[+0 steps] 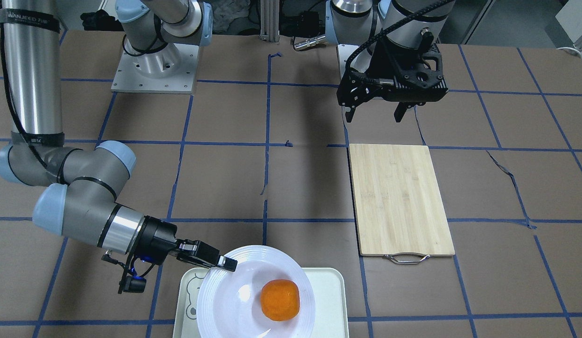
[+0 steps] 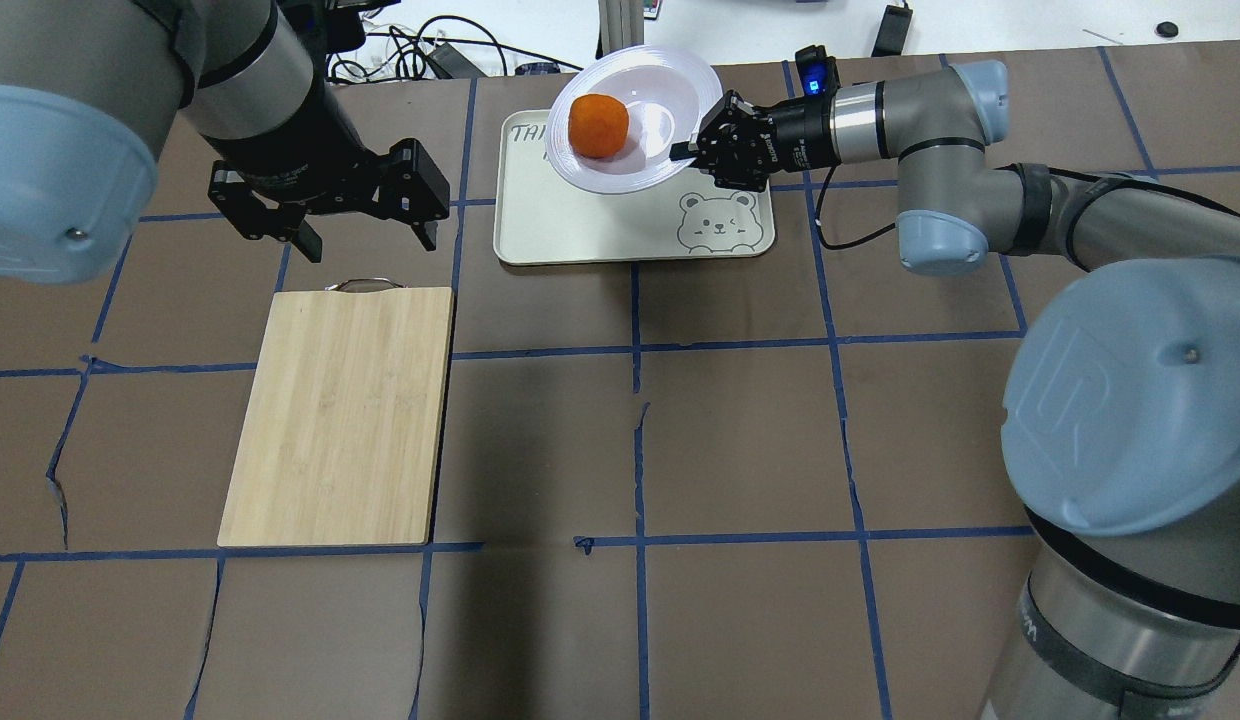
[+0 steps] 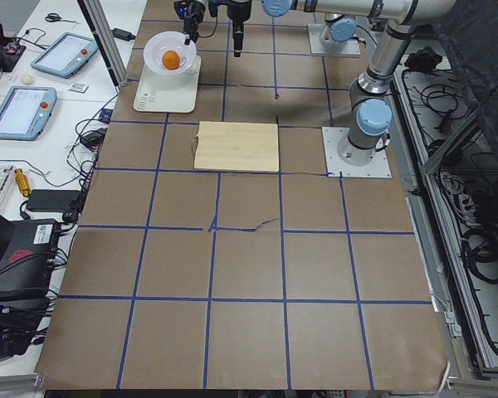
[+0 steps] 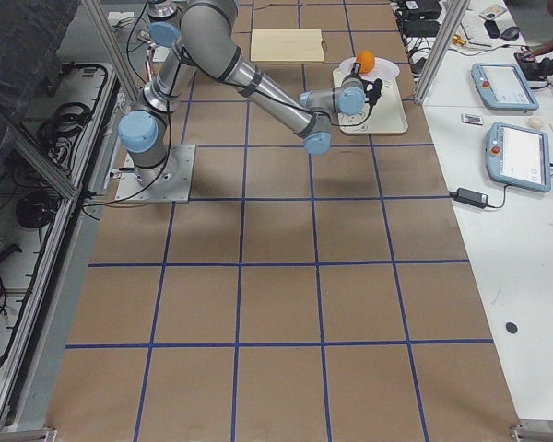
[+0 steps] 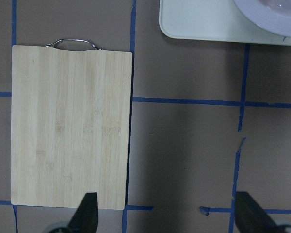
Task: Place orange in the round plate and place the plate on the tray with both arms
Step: 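Lower the bowl onto the bear-printed tray with the right gripper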
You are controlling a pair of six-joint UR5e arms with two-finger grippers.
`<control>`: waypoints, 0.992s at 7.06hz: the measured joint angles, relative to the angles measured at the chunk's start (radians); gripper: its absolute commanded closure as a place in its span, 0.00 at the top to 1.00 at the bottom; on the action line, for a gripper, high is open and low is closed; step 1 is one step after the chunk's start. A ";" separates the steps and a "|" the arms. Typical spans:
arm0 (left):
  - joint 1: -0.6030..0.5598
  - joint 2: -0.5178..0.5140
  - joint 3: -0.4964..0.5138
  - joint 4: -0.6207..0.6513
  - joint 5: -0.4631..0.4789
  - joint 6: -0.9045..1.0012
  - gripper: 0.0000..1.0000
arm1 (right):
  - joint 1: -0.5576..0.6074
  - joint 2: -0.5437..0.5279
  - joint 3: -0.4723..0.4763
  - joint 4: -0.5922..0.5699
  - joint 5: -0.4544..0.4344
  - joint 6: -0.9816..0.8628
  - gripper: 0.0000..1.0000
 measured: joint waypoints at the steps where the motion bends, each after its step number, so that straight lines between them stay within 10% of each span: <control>1: 0.000 0.000 0.000 0.000 -0.001 0.000 1.00 | 0.000 0.035 -0.024 0.000 0.006 -0.043 0.00; 7: 0.000 0.000 -0.001 0.001 0.002 0.000 1.00 | -0.001 0.125 -0.031 0.006 0.006 -0.143 0.00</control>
